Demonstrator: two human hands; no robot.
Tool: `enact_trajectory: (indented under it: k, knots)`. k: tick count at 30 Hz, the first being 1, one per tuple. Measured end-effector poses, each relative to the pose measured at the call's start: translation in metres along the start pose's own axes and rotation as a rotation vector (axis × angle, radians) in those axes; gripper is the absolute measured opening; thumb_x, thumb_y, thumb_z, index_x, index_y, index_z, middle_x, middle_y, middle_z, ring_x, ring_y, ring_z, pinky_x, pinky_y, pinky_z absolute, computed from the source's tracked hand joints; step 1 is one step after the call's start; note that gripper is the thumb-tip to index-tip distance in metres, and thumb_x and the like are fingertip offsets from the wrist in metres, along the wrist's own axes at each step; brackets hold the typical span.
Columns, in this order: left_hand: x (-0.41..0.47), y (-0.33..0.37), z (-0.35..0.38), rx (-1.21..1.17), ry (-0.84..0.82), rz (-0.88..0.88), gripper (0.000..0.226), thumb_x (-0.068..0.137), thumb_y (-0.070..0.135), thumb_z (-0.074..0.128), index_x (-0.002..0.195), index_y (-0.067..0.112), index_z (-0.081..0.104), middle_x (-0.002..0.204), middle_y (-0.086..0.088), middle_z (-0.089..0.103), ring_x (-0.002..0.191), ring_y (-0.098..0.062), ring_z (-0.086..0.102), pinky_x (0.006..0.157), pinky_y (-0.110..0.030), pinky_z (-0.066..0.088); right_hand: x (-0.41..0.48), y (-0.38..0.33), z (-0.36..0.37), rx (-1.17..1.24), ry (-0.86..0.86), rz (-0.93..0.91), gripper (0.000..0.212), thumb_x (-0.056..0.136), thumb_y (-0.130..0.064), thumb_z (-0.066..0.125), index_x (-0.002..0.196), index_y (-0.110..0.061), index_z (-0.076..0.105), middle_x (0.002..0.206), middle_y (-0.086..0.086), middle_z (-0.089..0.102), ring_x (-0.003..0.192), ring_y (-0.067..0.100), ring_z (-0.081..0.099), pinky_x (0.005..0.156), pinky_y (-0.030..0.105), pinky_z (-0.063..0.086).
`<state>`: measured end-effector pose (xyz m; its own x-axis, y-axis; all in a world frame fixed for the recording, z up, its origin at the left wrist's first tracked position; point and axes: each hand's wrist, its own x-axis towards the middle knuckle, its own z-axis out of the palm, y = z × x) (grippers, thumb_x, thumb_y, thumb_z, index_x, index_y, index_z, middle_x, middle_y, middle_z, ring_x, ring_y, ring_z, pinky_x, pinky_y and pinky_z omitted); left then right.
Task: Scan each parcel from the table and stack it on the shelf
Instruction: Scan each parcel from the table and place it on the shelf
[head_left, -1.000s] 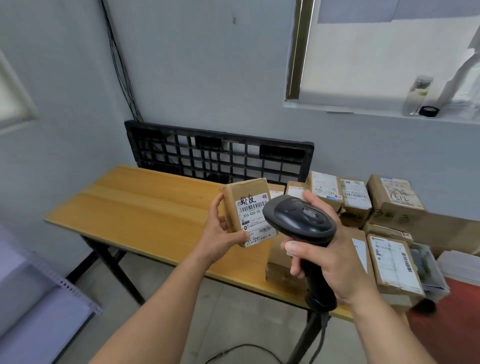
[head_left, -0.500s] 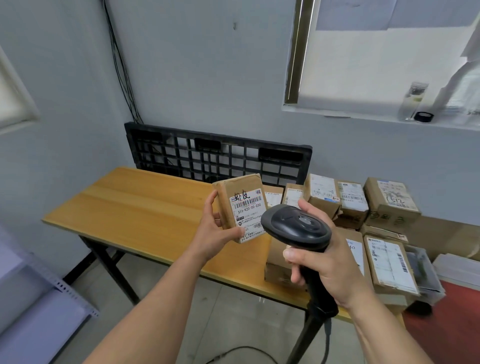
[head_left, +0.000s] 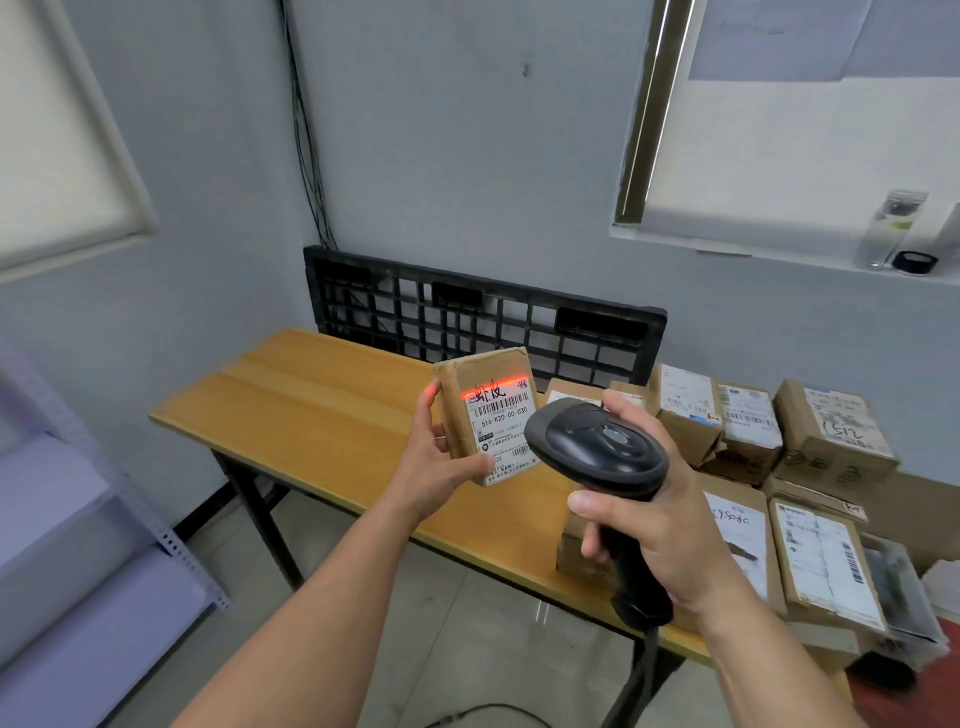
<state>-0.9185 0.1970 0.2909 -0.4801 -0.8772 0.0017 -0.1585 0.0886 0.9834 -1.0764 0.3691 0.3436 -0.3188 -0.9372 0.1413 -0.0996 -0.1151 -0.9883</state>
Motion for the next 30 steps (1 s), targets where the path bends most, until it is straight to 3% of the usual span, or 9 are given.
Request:
enact_trajectory:
  k: [4,7,10,14,19,24,28,30]
  knots:
    - [-0.008,-0.007,-0.024,-0.011,0.045,-0.019,0.109,0.074,0.003,0.079,0.148,0.039,0.008,0.116,-0.002,0.058,0.108,-0.012,0.057,0.074,-0.019,0.047,0.002,-0.002,0.019,-0.016,-0.056,-0.029,0.088,0.072,0.01,0.074,0.14,-0.035,0.041,0.099,0.009,0.072,0.049,0.037,0.058,0.055,0.06,0.05]
    - [-0.014,-0.012,-0.043,-0.015,0.083,-0.016,0.109,0.073,0.004,0.08,0.145,0.045,0.009,0.121,-0.005,0.057,0.113,-0.016,0.056,0.082,-0.027,0.047,0.006,0.001,0.034,-0.009,-0.087,-0.006,0.088,0.071,0.008,0.076,0.14,-0.036,0.042,0.093,0.016,0.071,0.048,0.037,0.057,0.052,0.05,0.05]
    - [-0.02,-0.015,-0.066,-0.025,0.117,-0.01,0.107,0.072,0.006,0.081,0.139,0.052,0.012,0.122,-0.004,0.059,0.113,-0.015,0.056,0.084,-0.029,0.048,0.008,0.001,0.055,0.04,-0.113,0.031,0.094,0.062,-0.006,0.084,0.14,-0.039,0.043,0.089,0.018,0.071,0.048,0.037,0.058,0.047,0.038,0.05]
    - [-0.027,-0.017,-0.09,-0.02,0.135,0.002,0.106,0.071,0.007,0.081,0.135,0.057,0.013,0.124,-0.003,0.058,0.116,-0.018,0.055,0.092,-0.038,0.05,0.01,0.0,0.078,0.054,-0.116,0.016,0.09,0.061,-0.009,0.083,0.135,-0.045,0.047,0.09,0.016,0.071,0.05,0.039,0.059,0.048,0.037,0.05]
    - [-0.039,-0.019,-0.129,-0.024,0.168,0.016,0.103,0.073,0.009,0.081,0.133,0.057,0.014,0.123,0.0,0.054,0.115,-0.015,0.053,0.076,-0.022,0.046,0.012,-0.005,0.117,0.041,-0.13,-0.016,0.089,0.061,-0.009,0.081,0.134,-0.044,0.046,0.075,0.007,0.07,0.047,0.034,0.059,0.044,0.033,0.049]
    - [-0.052,-0.027,-0.172,-0.009,0.243,0.019,0.105,0.073,0.015,0.082,0.138,0.056,0.011,0.125,0.002,0.052,0.115,-0.014,0.052,0.074,-0.02,0.043,0.015,-0.005,0.159,0.016,-0.151,-0.093,0.089,0.061,-0.009,0.082,0.13,-0.053,0.047,0.09,0.014,0.066,0.049,0.034,0.06,0.047,0.031,0.051]
    - [-0.073,-0.028,-0.197,-0.008,0.319,0.0,0.107,0.064,0.027,0.084,0.138,0.06,0.014,0.129,-0.001,0.054,0.115,-0.019,0.056,0.096,-0.045,0.05,0.019,-0.01,0.182,0.021,-0.222,-0.129,0.089,0.064,-0.008,0.086,0.123,-0.062,0.048,0.106,0.019,0.064,0.052,0.036,0.061,0.049,0.032,0.052]
    - [-0.081,-0.024,-0.207,-0.014,0.358,0.0,0.11,0.056,0.035,0.081,0.14,0.057,0.015,0.129,-0.002,0.054,0.115,-0.021,0.057,0.097,-0.049,0.05,0.025,-0.014,0.191,0.004,-0.258,-0.151,0.091,0.068,-0.004,0.084,0.127,-0.06,0.045,0.109,0.019,0.064,0.053,0.035,0.062,0.05,0.032,0.053]
